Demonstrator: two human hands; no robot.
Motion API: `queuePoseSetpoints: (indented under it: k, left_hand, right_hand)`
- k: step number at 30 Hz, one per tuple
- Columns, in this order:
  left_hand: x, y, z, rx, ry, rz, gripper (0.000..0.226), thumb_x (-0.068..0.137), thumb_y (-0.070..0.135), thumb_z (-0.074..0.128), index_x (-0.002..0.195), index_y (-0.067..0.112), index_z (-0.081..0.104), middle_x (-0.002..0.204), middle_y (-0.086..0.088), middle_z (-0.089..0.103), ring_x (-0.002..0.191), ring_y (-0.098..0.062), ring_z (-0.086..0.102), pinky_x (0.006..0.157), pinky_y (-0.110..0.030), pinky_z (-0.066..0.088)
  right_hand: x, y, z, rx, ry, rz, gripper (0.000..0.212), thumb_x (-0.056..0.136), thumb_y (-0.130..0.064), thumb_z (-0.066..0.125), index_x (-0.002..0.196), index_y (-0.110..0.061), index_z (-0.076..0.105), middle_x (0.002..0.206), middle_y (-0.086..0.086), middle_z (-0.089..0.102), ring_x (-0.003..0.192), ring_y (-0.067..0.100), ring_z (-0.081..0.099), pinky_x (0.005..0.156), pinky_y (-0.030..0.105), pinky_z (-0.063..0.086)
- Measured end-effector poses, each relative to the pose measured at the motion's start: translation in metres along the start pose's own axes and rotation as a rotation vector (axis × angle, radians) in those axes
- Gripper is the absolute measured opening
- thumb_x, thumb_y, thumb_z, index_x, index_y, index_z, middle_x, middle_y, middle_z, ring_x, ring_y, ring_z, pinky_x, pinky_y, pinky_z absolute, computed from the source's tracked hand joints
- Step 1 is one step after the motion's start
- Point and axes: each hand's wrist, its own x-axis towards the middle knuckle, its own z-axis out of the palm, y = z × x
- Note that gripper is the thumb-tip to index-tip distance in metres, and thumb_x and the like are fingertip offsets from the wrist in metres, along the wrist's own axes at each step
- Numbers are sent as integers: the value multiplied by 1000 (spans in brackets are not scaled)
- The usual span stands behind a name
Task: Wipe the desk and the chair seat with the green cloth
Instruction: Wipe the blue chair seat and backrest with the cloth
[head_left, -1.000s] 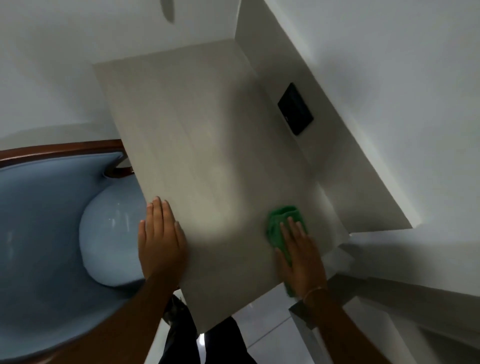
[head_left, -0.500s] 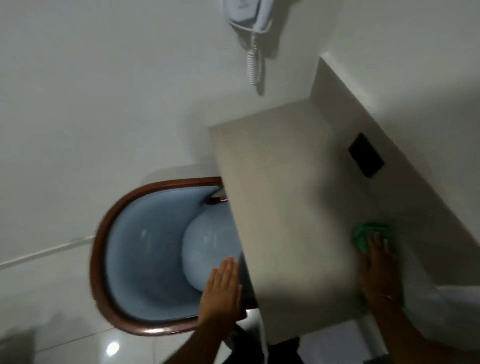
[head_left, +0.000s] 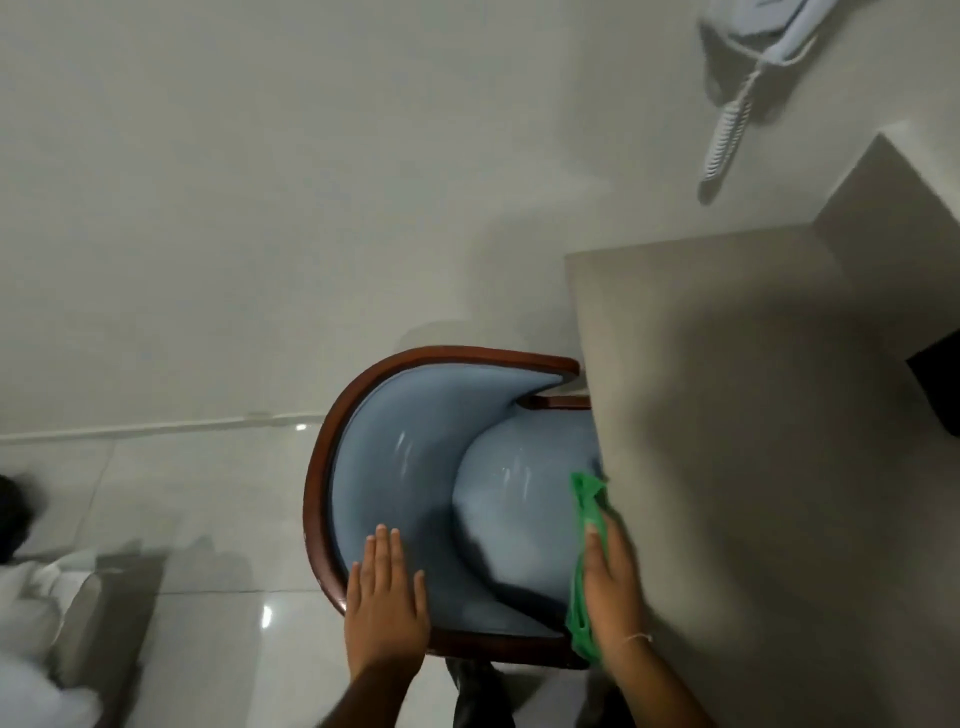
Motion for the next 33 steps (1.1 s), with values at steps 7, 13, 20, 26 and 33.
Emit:
queuePoseSetpoints:
  k: [7,13,20,26,33]
  left_hand:
    - [80,-75,16,23,-2,6,69,109,46,17,169,13,7,178,-6,2,165,-22,-2,136,-45,8]
    - [167,-118,-2,119,29,210,75,107,39,30,169,15,-6,178,-7,-13,165,-25,-12,135,-47,1]
    - [215,-128,-15,31,95,328,67,107,34,23,170,18,6,180,-7,-2,166,-24,-6,136,-46,9]
    - [214,-130,-6,32,176,358,64,109,33,11,168,11,17,178,-11,13,166,-28,7,136,-44,10]
    - [217,-128,-2,47,171,316,78,99,19,43,170,16,9,180,-8,7,167,-25,-1,136,-44,7]
  right_hand:
    - [-17,10,170,121,-229,264,46,109,-30,46,155,-22,42,156,4,48,141,23,48,122,44,37]
    - [15,4,285,72,-242,262,47,111,-30,39,158,-25,35,162,5,39,146,25,42,121,41,36]
    - [59,17,380,5,-425,116,61,111,-47,25,165,-24,9,174,-2,7,160,13,9,132,45,11]
    - [46,74,367,-183,-443,49,80,92,-84,26,157,-55,-11,171,-22,-9,159,7,-5,128,40,4]
    - [34,126,283,-554,-685,259,66,94,-78,24,154,-62,2,172,-15,12,152,23,33,124,40,29]
